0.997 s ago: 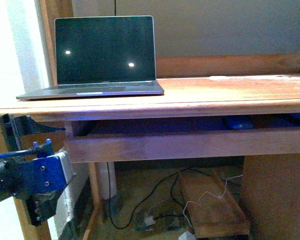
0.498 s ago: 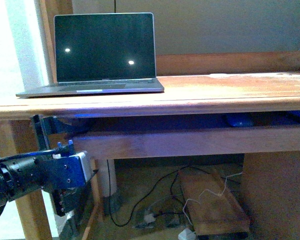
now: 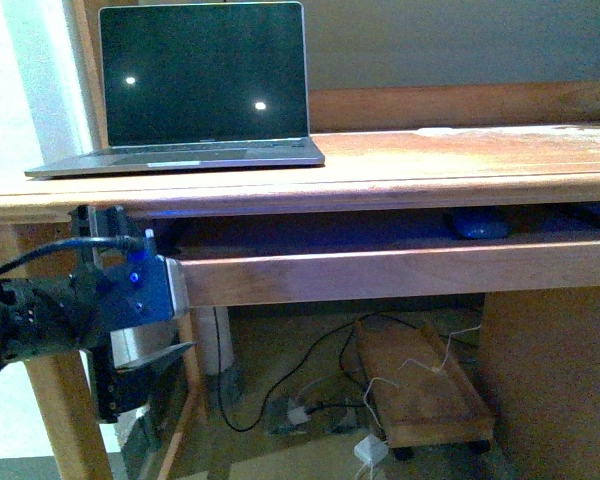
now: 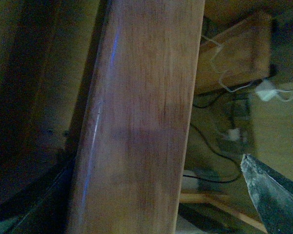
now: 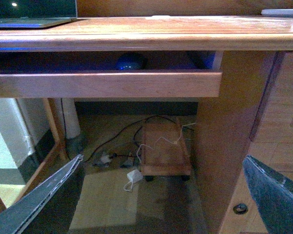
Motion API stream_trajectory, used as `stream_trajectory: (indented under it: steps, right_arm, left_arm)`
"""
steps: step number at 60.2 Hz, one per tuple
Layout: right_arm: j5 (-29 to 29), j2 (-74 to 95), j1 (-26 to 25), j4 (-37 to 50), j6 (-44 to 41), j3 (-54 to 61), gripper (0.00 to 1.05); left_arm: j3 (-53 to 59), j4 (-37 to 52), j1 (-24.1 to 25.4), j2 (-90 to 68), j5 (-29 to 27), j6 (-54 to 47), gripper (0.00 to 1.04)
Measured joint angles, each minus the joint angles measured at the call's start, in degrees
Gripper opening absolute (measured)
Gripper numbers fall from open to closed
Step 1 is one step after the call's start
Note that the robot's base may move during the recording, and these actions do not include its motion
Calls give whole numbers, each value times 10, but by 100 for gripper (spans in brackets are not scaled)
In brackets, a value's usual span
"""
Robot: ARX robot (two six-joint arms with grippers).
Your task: Place mouse
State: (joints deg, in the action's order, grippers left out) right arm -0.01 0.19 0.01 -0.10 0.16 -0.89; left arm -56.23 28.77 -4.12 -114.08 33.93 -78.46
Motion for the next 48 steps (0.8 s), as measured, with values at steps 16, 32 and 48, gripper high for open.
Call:
stream_trajectory:
  steps: [16, 32, 48]
  right_arm:
    - [0, 0, 0, 0, 0, 0, 97]
    - [0, 0, 0, 0, 0, 0, 97]
    - [0, 0, 0, 0, 0, 0, 97]
  left_arm:
    - [84, -225, 3, 138, 151, 61, 97]
    - [184, -141, -19, 264, 195, 384, 97]
    - [242, 16, -40, 422, 4, 778, 97]
